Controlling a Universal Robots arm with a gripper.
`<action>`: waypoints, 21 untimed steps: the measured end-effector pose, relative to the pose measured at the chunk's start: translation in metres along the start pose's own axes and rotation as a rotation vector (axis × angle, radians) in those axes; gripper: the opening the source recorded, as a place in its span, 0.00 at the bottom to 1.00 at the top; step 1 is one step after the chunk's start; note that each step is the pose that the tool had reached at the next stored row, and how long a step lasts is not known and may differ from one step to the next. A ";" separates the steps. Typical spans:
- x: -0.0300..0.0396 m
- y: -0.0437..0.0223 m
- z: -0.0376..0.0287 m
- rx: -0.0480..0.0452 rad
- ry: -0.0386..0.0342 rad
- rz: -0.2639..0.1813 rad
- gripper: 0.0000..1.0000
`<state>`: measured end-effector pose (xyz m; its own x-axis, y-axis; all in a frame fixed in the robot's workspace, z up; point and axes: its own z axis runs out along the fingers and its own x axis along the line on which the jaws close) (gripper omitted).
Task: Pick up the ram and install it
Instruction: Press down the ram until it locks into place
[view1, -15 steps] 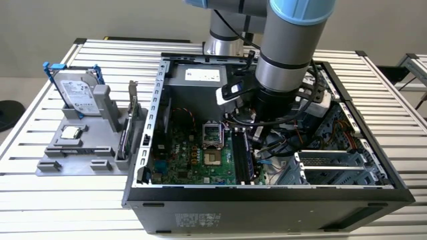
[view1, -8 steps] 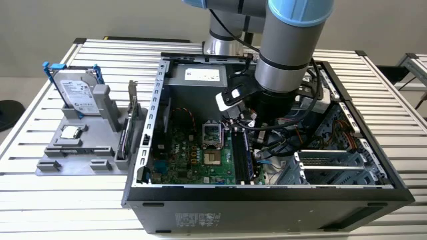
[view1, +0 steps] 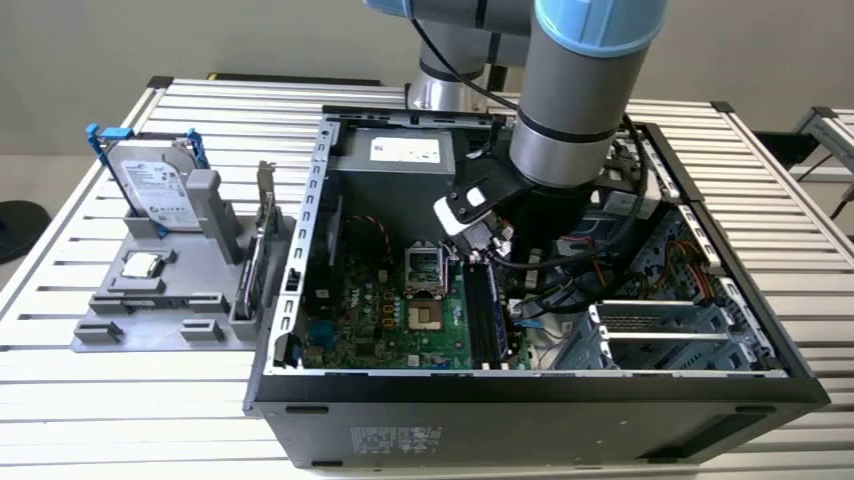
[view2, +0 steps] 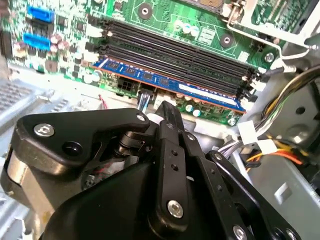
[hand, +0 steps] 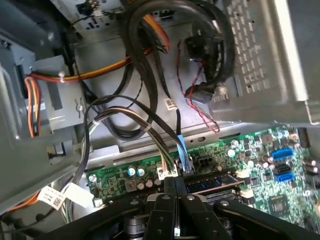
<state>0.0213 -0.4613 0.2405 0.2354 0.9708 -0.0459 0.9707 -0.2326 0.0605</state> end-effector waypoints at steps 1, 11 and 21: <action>0.0000 0.0000 0.0001 -0.0008 0.0011 -0.018 0.00; 0.0000 0.0000 0.0003 0.0136 0.0051 -0.152 0.00; 0.0005 -0.0006 0.0011 0.0335 0.0050 -0.230 0.00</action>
<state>0.0209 -0.4607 0.2393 0.0076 0.9987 -0.0497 0.9999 -0.0068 0.0159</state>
